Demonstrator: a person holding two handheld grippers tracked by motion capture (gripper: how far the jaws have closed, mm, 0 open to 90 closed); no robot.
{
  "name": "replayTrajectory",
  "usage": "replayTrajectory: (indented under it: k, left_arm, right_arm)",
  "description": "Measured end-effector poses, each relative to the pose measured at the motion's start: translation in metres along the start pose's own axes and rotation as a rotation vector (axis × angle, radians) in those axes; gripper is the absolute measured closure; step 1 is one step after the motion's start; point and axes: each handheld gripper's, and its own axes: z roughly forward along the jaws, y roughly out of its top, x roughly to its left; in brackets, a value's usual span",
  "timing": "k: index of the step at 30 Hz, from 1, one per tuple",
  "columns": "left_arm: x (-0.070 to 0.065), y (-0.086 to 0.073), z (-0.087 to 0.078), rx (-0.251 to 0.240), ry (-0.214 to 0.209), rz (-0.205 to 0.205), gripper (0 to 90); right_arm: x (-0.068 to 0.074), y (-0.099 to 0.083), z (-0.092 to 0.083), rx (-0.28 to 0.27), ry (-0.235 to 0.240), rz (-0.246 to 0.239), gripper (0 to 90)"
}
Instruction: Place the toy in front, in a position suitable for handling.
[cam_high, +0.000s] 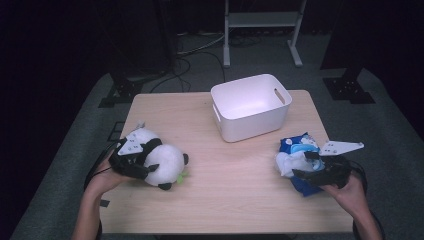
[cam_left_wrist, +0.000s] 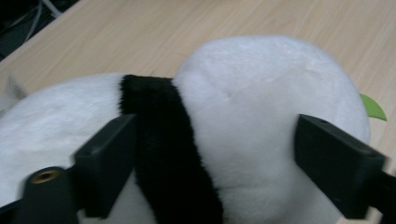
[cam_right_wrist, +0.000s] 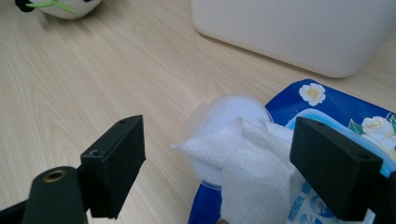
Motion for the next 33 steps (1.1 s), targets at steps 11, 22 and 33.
replayTrajectory:
  k: [11,22,33]
  left_arm:
    - [-0.002,0.011,0.013,-0.006,-0.038,-0.022,60.0]
    - [-0.004,0.009,0.009,-0.09,-0.061,-0.108,84.2]
    - [-0.019,0.027,0.021,-0.135,-0.127,-0.118,86.5]
  right_arm:
    - [0.003,0.002,-0.001,-0.019,0.012,-0.011,16.9]
    - [0.006,0.004,-0.001,-0.042,0.022,-0.016,16.9]
    - [0.008,0.006,0.001,-0.044,0.031,-0.026,16.9]
